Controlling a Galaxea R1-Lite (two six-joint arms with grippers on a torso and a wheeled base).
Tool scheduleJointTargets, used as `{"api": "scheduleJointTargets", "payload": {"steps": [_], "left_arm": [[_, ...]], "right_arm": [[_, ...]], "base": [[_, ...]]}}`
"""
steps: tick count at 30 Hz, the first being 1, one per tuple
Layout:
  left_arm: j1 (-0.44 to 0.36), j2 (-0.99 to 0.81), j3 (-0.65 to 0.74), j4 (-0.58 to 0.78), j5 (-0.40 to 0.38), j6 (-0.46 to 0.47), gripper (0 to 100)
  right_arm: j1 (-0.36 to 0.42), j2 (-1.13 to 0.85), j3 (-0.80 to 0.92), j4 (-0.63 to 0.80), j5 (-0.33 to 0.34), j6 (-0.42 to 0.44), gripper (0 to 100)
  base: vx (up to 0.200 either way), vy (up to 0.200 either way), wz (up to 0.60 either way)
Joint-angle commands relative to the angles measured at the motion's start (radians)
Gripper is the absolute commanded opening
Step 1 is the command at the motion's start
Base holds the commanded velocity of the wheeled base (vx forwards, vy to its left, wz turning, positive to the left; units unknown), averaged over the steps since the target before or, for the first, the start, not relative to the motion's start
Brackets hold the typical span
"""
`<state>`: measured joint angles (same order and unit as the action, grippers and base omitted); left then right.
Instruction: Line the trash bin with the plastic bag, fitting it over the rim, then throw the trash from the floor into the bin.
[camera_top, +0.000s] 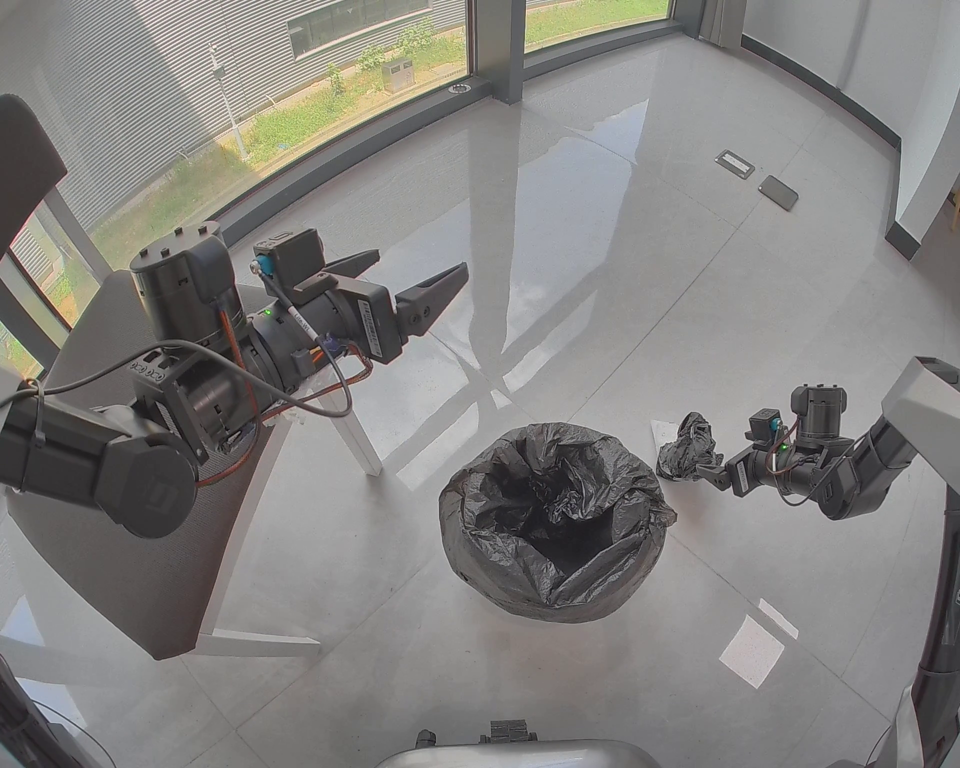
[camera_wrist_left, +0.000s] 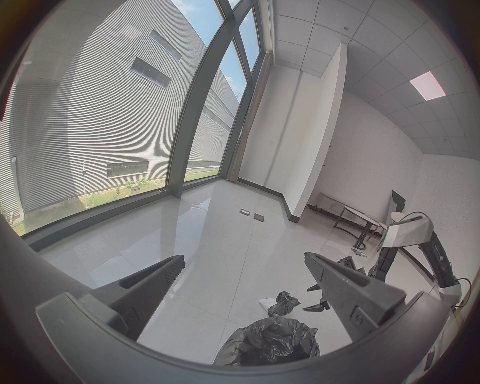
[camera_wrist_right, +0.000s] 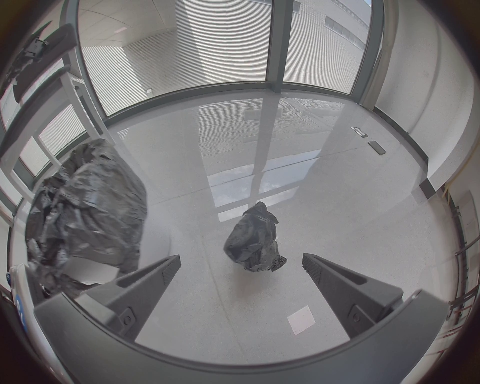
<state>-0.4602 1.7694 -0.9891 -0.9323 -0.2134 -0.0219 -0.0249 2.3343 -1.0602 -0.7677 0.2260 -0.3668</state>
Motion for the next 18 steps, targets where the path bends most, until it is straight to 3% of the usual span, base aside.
{"api": "scheduleJointTargets", "payload": {"steps": [1, 18], "left_arm": [[0.003, -0.045, 0.020, 0.003, 0.003, 0.002, 100], [-0.005, -0.044, 0.041, -0.010, 0.011, -0.003, 100]], "right_arm": [[-0.013, 0.125, -0.092, 0.008, -0.013, -0.007, 100], [-0.009, 0.421, -0.555, 0.149, -0.019, 0.022, 100]], "base": [[0.000, 0.000, 0.00], [0.000, 0.000, 0.00]]}}
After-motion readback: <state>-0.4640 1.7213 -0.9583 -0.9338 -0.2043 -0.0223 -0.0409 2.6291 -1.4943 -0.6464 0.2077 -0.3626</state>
